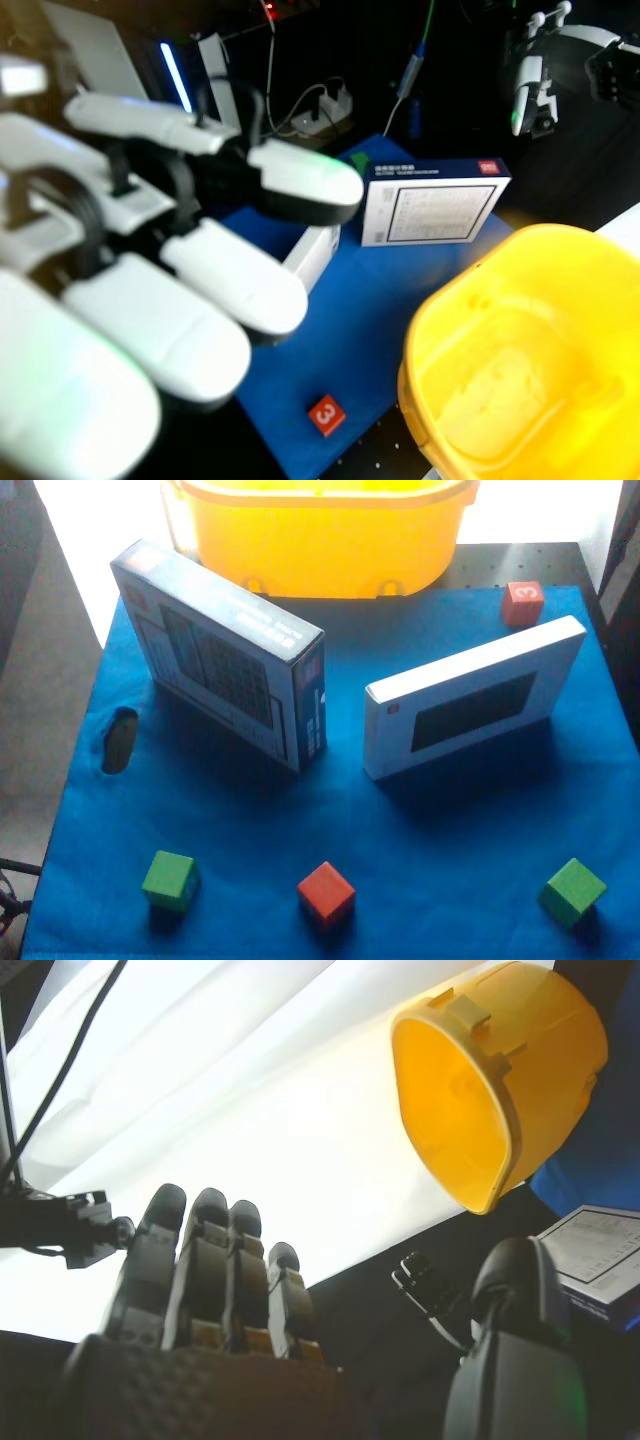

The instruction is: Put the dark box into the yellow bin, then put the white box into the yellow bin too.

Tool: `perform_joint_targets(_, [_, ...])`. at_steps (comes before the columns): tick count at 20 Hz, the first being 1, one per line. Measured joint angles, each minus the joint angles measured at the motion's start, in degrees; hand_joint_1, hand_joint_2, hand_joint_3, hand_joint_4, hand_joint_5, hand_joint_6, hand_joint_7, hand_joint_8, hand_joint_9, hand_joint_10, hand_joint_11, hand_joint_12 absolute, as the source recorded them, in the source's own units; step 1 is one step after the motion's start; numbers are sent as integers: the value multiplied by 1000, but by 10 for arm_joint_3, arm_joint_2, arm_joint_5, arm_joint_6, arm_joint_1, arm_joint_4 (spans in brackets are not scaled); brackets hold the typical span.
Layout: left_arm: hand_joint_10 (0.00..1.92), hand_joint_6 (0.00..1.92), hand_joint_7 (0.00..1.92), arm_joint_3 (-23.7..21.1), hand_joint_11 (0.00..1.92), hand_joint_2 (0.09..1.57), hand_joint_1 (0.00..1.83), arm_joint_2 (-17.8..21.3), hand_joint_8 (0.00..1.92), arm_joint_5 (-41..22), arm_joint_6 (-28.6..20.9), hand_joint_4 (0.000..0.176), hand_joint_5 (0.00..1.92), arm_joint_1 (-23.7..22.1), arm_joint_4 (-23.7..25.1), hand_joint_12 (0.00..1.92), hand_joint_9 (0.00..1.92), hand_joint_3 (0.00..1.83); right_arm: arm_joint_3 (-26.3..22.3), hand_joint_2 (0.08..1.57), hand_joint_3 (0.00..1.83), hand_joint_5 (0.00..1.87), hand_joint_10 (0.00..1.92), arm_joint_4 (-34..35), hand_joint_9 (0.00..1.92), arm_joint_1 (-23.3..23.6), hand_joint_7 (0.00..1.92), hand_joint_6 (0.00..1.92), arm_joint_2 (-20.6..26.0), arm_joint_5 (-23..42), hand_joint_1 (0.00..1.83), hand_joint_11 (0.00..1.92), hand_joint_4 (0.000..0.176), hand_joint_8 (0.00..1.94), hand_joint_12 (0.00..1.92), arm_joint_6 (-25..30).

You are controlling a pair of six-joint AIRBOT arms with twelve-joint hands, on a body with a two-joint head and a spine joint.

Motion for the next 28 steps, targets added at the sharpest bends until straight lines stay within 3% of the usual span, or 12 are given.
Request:
perform_joint_targets(3, [10, 6, 252, 0, 117, 1084, 97, 0, 6, -7, -1, 103, 276, 0, 0, 121, 174, 1, 1, 1171, 0, 324, 0, 0, 351, 0, 395, 4, -1, 0, 20, 145, 0, 5, 253, 0])
perform_joint_targets(6, [0, 0, 253, 0, 174, 1070, 86, 0, 0, -9, -17, 85, 252, 0, 11, 90, 190, 1, 1, 1161, 0, 299, 0, 0, 326, 0, 382, 0, -1, 0, 24, 137, 0, 1, 234, 0])
perform_joint_targets(7, [4, 1, 266, 0, 178, 1058, 97, 0, 4, -14, -32, 88, 253, 0, 28, 79, 204, 0, 1, 1143, 3, 297, 0, 0, 325, 0, 377, 0, -1, 0, 27, 160, 0, 2, 186, 0])
perform_joint_targets(9, [3, 2, 266, -9, 166, 1016, 236, 2, 2, -31, -44, 119, 251, 0, 36, 59, 205, 0, 1, 1137, 4, 316, 0, 1, 333, -3, 392, 0, -1, 2, 33, 191, 0, 0, 127, 0])
perform_joint_targets(12, [1, 0, 253, -34, 163, 982, 344, 25, 2, -56, -46, 96, 211, 0, 79, 43, 205, 0, 1, 1121, 0, 335, 0, 5, 325, -7, 396, 6, -1, 1, 57, 191, 0, 3, 113, 0])
perform_joint_targets(14, [5, 0, 244, -44, 164, 957, 366, 38, 0, -71, -56, 113, 171, 0, 103, 38, 201, 0, 2, 1132, 2, 319, 0, 7, 308, -7, 384, 0, -1, 0, 70, 171, 0, 0, 100, 0])
perform_joint_targets(16, [1, 0, 164, -49, 136, 963, 372, 45, 0, -79, -76, 108, 85, 0, 133, 21, 169, 0, 2, 1129, 0, 307, 0, 7, 306, -7, 373, 0, -1, 0, 68, 168, 0, 0, 95, 0])
perform_joint_targets(18, [0, 0, 111, -58, 102, 884, 467, 49, 0, -77, -80, 88, 25, 0, 166, 6, 136, 0, 2, 1112, 0, 304, 4, 10, 314, -7, 372, 0, -1, 0, 66, 173, 0, 1, 95, 0])
perform_joint_targets(20, [0, 0, 79, -62, 90, 829, 593, 55, 0, -65, -83, 120, 0, 0, 209, 1, 94, 0, 3, 1109, 0, 305, 3, 11, 314, -7, 382, 1, -2, 0, 69, 188, 0, 4, 100, 0])
perform_joint_targets(21, [2, 0, 78, -62, 123, 820, 611, 55, 0, -56, -89, 165, 0, -3, 222, 14, 96, 0, 4, 1106, 0, 311, 2, 11, 313, -7, 388, 4, -3, 0, 71, 193, 0, 6, 102, 0])
perform_joint_targets(22, [3, 0, 83, -60, 148, 774, 634, 55, 1, -42, -96, 174, 0, -6, 235, 19, 114, 0, 7, 1102, 0, 315, 6, 12, 323, -7, 388, 5, -5, -1, 82, 199, 0, 5, 103, 0])
perform_joint_targets(28, [7, 0, 151, -33, 145, 688, 881, 50, 6, 51, -113, 176, 0, -61, 314, 10, 143, 0, 7, 1141, 5, 321, 3, 16, 329, -15, 402, 5, -9, 0, 65, 207, 0, 7, 104, 0])
